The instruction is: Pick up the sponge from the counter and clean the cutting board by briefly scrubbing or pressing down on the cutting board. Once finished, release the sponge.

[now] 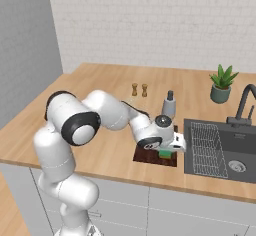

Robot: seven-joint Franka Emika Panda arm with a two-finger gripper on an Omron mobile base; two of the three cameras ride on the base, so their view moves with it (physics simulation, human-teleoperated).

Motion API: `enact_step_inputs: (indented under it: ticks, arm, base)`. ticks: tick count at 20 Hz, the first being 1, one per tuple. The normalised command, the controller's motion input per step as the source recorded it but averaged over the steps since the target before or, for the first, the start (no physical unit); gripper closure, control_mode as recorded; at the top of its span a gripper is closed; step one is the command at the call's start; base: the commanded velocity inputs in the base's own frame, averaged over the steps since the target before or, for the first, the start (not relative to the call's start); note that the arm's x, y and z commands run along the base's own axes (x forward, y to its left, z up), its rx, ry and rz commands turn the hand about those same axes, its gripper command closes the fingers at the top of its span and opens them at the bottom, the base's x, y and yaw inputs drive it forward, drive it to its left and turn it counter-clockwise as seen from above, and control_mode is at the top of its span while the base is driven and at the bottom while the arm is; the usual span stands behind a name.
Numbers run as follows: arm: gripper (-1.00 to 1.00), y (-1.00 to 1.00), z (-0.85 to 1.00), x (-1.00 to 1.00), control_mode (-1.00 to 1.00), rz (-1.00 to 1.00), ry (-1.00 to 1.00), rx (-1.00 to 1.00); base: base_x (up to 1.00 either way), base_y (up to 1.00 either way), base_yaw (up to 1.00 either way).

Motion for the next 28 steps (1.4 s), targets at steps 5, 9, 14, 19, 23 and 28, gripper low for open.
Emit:
enact_step_inputs:
  ticks: [5, 9, 14, 19, 23, 28]
  arm:
    - [1.00, 0.59, 0.70, -0.05, -1.00, 0.00, 0.09, -0.14]
    - [1.00, 0.40, 0.05, -0.06, -1.00, 0.00, 0.00, 0.04]
    - [1.00, 0.04, -0.44, 0.00, -1.00, 0.00, 0.11, 0.20]
    - [1.00, 0.17, -0.93, 0.19, -1.00, 0.00, 0.04, 0.20]
    - [1.00, 0.69, -1.00, 0.36, -1.00, 0.00, 0.00, 0.23]
    - [1.00, 0.85, -0.87, 0.25, -1.00, 0.00, 0.03, 0.10]
  base:
    - [0.00, 0.00, 0.00]
    - [0.00, 0.00, 0.00]
    - [0.00, 0.00, 0.00]
    - [0.00, 0.00, 0.00]
    - [0.00, 0.00, 0.00]
    - [0.00, 0.00, 0.00]
